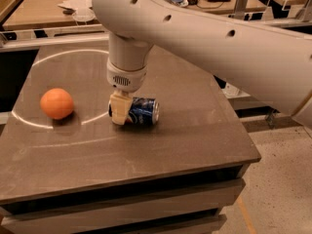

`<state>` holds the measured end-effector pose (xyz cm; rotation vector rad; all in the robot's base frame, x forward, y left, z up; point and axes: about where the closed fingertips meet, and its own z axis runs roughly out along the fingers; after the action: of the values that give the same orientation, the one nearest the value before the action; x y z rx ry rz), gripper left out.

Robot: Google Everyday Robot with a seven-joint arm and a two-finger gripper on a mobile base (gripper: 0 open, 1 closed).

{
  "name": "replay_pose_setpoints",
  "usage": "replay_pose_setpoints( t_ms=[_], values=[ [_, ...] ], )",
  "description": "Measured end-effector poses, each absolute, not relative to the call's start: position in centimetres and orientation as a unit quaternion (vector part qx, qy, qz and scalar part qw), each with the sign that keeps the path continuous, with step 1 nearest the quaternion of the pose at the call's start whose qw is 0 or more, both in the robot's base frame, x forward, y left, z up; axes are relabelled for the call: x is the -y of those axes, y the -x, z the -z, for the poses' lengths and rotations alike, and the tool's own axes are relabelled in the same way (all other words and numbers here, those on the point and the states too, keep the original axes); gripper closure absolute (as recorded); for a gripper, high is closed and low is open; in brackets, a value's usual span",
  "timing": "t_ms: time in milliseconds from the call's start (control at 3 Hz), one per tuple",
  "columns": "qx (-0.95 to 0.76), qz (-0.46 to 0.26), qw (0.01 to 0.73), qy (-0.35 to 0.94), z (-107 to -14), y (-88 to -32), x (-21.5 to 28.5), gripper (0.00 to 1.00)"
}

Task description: Place pepsi can upright

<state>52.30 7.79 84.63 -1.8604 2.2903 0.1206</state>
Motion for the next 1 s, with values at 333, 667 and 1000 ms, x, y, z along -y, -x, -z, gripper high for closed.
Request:
replay_pose_setpoints(
  t_ms=[333,667,1000],
  values=[
    [-0.761,-0.043,0.101,0.640,-85.6,-52.4,-8.5,0.70],
    [-0.729,-0.129,0.194,0.644,-90.5,-53.1,-10.2,0.99],
    [-0.686,-0.213,0.285,0.635,-93.5,-54.0,-10.1,1.00]
  ],
)
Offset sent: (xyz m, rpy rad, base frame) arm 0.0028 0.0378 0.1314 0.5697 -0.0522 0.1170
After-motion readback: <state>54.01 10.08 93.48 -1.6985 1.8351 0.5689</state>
